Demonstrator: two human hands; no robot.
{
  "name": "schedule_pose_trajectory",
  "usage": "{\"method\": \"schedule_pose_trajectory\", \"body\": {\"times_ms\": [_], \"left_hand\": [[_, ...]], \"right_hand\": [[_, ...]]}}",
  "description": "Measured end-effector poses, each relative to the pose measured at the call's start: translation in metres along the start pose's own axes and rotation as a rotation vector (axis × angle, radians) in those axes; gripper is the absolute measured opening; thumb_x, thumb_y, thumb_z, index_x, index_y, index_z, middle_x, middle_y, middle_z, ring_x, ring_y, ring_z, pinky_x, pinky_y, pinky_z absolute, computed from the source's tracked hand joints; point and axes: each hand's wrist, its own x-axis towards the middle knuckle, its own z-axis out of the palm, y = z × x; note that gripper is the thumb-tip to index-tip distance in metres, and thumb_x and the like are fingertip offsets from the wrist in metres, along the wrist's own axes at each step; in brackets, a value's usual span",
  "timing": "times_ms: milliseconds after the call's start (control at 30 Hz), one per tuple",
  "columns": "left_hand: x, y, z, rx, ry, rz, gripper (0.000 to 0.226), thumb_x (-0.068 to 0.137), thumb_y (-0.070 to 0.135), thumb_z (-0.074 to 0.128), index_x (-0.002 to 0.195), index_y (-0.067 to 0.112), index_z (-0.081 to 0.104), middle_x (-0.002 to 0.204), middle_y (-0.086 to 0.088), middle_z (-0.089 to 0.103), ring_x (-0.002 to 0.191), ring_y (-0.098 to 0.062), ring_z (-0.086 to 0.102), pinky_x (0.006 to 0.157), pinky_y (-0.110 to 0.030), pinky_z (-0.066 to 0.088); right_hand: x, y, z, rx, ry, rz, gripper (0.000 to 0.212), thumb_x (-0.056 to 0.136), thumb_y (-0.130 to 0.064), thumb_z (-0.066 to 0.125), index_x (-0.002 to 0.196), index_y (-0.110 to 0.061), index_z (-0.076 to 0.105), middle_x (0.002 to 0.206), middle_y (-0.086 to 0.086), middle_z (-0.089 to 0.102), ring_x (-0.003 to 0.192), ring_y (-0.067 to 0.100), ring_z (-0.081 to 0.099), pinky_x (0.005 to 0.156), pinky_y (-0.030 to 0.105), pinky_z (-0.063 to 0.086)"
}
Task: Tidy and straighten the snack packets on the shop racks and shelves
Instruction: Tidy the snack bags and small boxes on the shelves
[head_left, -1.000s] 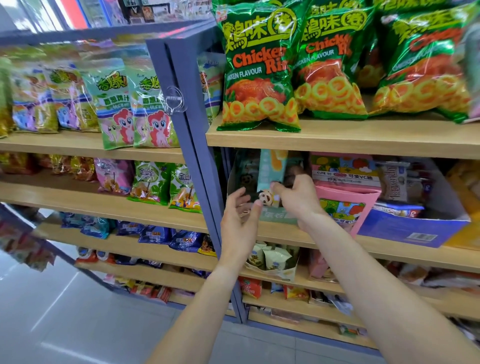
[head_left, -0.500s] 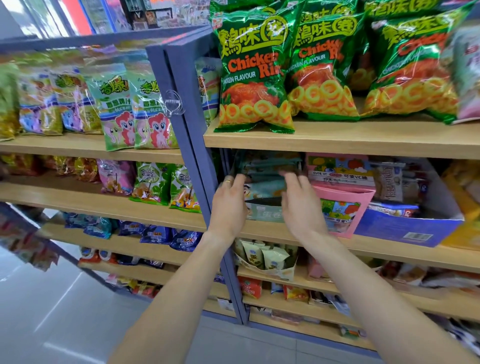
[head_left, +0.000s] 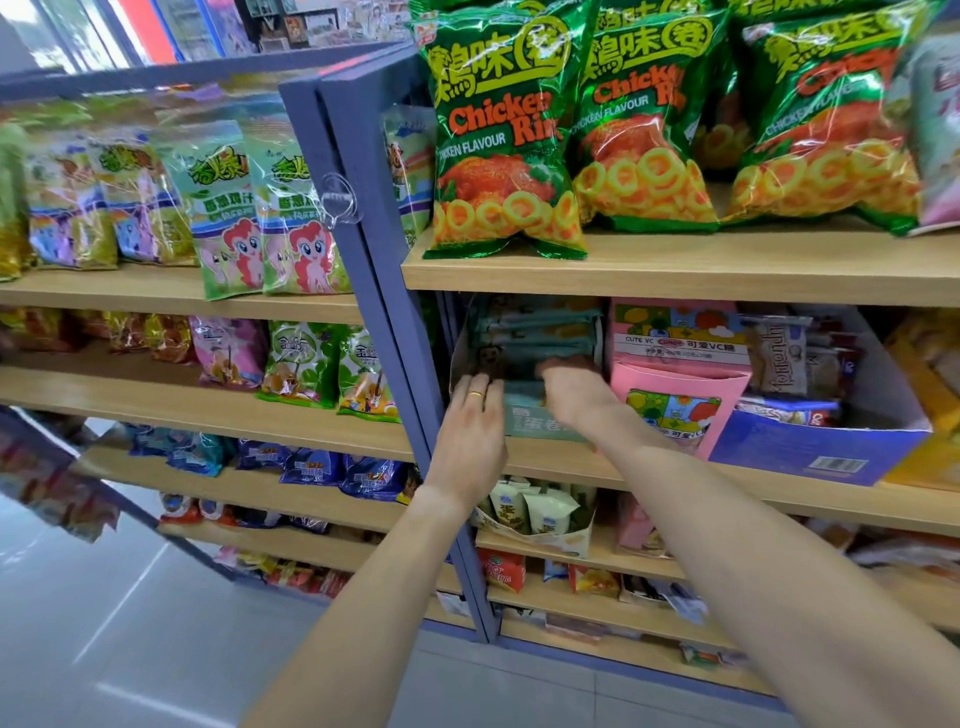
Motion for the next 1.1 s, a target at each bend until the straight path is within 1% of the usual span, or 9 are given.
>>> {"method": "schedule_pose_trajectory", "body": {"times_ms": [133,200,300,400,467,567,700,900,1100], "left_hand": [[-0.013,-0.005,0.012,-0.015,-0.068,-0.044,0.067,0.087,0.005,0.017,0.147,-0.008,0.045,0.146,-0.025,0.051,0.143,-0.041,0.041,0.125,-0.047,0.028],[-0.016,-0.005,0.012,-0.032,-0.058,-0.047,0.067,0.087,0.004,0.018,0.149,-0.007,0.043,0.148,-0.024,0.05,0.144,-0.041,0.04,0.124,-0.047,0.029],[-0.022,-0.004,0.014,-0.059,-0.03,-0.034,0.069,0.088,0.003,0.017,0.154,-0.005,0.036,0.155,-0.022,0.044,0.149,-0.037,0.033,0.126,-0.045,0.025],[-0.025,0.0,0.017,-0.067,-0.017,-0.037,0.072,0.087,-0.002,0.019,0.158,-0.005,0.027,0.162,-0.022,0.034,0.155,-0.036,0.022,0.13,-0.041,0.014],[-0.027,0.002,0.016,-0.065,-0.023,-0.045,0.072,0.088,-0.006,0.023,0.16,-0.004,0.02,0.166,-0.023,0.026,0.158,-0.036,0.013,0.13,-0.04,0.009],[-0.035,0.009,0.014,-0.083,-0.011,-0.075,0.078,0.09,-0.009,0.042,0.163,0.003,0.017,0.169,-0.022,0.017,0.159,-0.035,0.009,0.129,-0.045,0.017],[-0.041,0.018,0.011,-0.111,-0.045,-0.165,0.088,0.085,-0.009,0.053,0.164,0.016,0.021,0.168,-0.018,0.021,0.155,-0.036,0.021,0.12,-0.049,0.036],[-0.036,0.015,0.006,-0.13,-0.12,-0.219,0.095,0.082,-0.011,0.059,0.164,0.011,0.017,0.169,-0.019,0.016,0.153,-0.036,0.028,0.111,-0.04,0.047],[-0.033,0.043,0.003,-0.144,-0.027,-0.159,0.081,0.093,0.007,0.062,0.163,0.017,0.023,0.165,-0.016,0.03,0.149,-0.035,0.034,0.114,-0.049,0.043]], "right_hand": [[0.007,0.003,0.005,0.046,0.035,0.029,0.035,0.094,0.004,0.057,0.128,-0.006,0.064,0.123,0.017,0.066,0.111,0.03,0.065,0.099,0.036,0.053],[0.005,0.001,0.007,0.057,0.044,0.03,0.036,0.095,0.004,0.056,0.128,-0.006,0.063,0.123,0.016,0.065,0.11,0.031,0.065,0.098,0.038,0.054],[-0.015,0.001,0.018,0.013,0.25,-0.034,0.036,0.093,0.001,0.059,0.128,-0.007,0.062,0.121,0.015,0.065,0.108,0.032,0.066,0.093,0.041,0.056],[-0.041,-0.001,0.039,-0.059,0.386,-0.105,0.02,0.097,-0.015,0.058,0.112,-0.007,0.069,0.105,0.012,0.072,0.097,0.03,0.064,0.087,0.04,0.052],[-0.05,0.0,0.052,-0.119,0.407,-0.136,0.022,0.094,-0.016,0.062,0.113,-0.006,0.07,0.107,0.011,0.073,0.102,0.028,0.061,0.093,0.04,0.051],[-0.063,0.005,0.059,-0.068,0.464,-0.092,0.045,0.086,-0.005,0.07,0.13,-0.006,0.063,0.13,0.01,0.065,0.124,0.029,0.055,0.107,0.043,0.047],[-0.082,0.002,0.063,-0.027,0.452,-0.019,0.057,0.084,0.002,0.068,0.139,-0.007,0.056,0.144,0.012,0.055,0.13,0.03,0.052,0.107,0.045,0.049],[-0.082,-0.012,0.066,0.076,0.326,-0.069,0.073,0.081,0.013,0.068,0.148,-0.004,0.046,0.161,0.019,0.031,0.146,0.035,0.039,0.112,0.045,0.047],[-0.111,0.021,0.059,0.272,0.567,0.027,0.04,0.091,-0.003,0.068,0.129,-0.014,0.062,0.142,0.004,0.051,0.127,0.024,0.056,0.096,0.043,0.056]]}}
